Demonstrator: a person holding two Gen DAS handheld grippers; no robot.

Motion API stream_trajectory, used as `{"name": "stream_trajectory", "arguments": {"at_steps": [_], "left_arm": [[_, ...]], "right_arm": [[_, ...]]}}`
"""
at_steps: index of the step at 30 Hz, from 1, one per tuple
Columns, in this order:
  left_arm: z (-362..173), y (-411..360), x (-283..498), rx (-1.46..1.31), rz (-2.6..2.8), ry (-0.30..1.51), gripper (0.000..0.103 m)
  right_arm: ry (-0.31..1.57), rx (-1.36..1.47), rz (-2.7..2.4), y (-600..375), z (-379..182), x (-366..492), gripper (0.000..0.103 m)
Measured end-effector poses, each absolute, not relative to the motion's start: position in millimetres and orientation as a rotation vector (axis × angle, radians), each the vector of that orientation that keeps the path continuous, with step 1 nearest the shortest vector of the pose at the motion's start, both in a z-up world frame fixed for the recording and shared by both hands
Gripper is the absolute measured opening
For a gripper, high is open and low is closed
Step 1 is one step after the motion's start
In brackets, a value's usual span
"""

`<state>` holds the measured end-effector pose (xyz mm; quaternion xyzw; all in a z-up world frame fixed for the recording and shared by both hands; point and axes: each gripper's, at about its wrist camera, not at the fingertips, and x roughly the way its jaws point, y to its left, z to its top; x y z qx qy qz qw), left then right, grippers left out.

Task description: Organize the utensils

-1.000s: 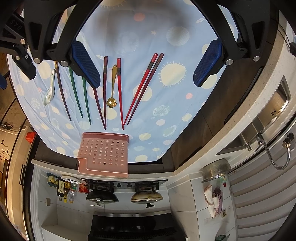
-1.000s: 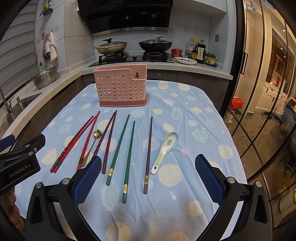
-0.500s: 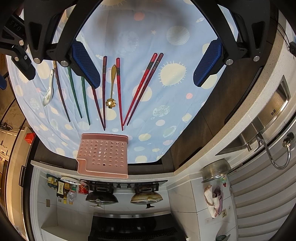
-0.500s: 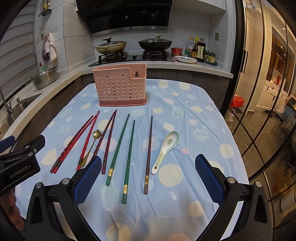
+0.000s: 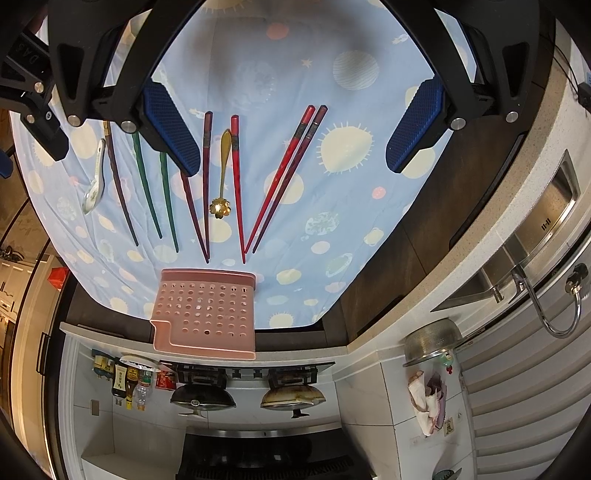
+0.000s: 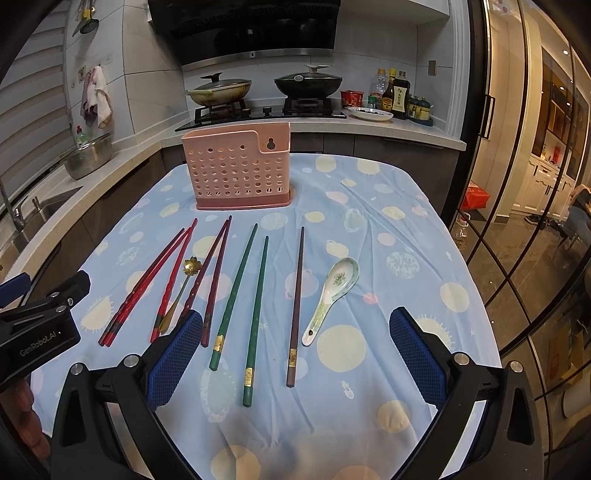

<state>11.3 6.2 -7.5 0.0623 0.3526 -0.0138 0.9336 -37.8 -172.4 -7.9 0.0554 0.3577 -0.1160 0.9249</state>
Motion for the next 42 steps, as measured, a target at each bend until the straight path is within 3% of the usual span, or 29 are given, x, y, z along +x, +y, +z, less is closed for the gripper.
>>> {"name": "stream_trajectory", "arguments": {"at_steps": [31, 42], "left_arm": [[-17, 4, 18, 0.137, -0.032, 0.739, 0.096], [-52, 50, 48, 0.123, 0.065, 0.807, 0.096]], "right_arm": [[0.75, 0.117, -0.241, -177, -11, -36, 0.097], [0.781, 0.146, -0.267, -191, -30, -27, 0.097]]}}
